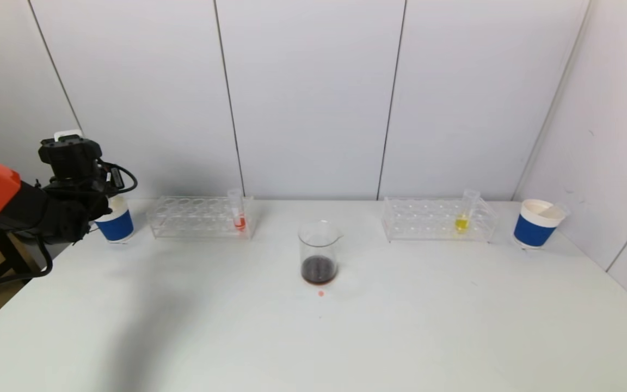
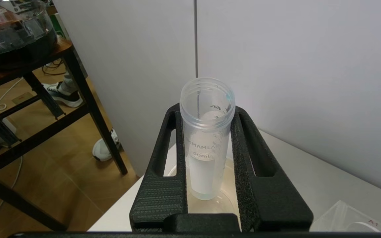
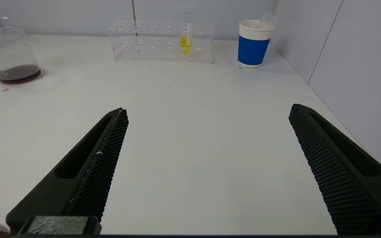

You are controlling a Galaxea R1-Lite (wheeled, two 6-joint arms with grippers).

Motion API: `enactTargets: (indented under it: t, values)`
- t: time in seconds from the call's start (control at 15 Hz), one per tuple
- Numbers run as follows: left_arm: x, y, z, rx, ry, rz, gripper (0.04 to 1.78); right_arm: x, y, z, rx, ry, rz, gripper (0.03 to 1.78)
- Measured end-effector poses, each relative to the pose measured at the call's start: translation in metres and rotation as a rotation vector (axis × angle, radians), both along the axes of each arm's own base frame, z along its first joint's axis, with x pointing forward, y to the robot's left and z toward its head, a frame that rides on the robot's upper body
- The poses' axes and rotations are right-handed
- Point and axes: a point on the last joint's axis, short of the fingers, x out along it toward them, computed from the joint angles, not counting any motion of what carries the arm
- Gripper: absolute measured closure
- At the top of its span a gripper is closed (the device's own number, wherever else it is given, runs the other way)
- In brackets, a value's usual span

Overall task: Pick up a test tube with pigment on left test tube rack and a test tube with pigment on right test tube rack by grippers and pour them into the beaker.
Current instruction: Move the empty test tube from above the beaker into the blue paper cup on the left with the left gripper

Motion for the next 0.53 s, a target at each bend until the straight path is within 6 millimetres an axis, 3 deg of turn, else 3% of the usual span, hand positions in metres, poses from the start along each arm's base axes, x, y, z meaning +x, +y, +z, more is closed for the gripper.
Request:
enactTargets:
  t: [0.53]
  values:
    - [-0.005,-0.004,-0.012,0.007,-0.004,-0.007,1.39,0.0,0.0,0.0,0.0,0.0,0.0,0.04]
